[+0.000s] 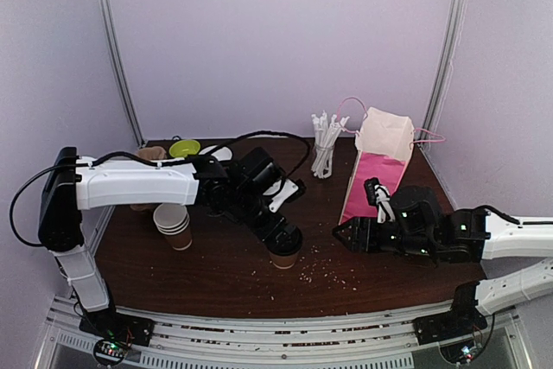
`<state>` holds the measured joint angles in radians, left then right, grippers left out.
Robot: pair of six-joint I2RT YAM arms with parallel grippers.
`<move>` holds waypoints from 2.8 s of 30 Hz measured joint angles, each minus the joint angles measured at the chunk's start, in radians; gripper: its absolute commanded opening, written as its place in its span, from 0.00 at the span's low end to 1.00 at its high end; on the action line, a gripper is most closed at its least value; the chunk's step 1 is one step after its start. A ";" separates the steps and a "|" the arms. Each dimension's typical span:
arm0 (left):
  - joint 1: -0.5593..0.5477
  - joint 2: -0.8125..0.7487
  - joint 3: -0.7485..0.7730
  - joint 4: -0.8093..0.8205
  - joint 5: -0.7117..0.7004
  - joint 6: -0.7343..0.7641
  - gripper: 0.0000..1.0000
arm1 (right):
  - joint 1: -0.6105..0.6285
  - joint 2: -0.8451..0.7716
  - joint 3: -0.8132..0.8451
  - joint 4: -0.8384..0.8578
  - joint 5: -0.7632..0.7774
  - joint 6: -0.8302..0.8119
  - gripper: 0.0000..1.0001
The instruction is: Pack the takeout coffee
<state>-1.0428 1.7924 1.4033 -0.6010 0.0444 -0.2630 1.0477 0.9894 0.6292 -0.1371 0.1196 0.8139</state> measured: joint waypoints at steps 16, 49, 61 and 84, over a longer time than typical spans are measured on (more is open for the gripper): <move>-0.005 0.069 0.050 0.001 0.022 0.057 0.73 | 0.000 0.000 -0.001 0.004 0.002 0.000 0.72; 0.211 -0.007 0.040 0.018 -0.071 -0.008 0.66 | 0.000 -0.018 -0.028 0.031 0.007 0.005 0.72; 0.470 0.083 0.184 0.054 0.008 -0.016 0.65 | 0.000 0.038 -0.028 0.085 -0.023 0.005 0.72; 0.538 0.396 0.507 -0.046 0.047 0.003 0.81 | 0.000 0.113 -0.011 0.125 -0.087 -0.012 0.72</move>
<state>-0.5049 2.1880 1.9102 -0.6472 0.0917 -0.2596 1.0477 1.1027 0.6186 -0.0120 0.0322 0.8017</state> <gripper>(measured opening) 0.748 0.716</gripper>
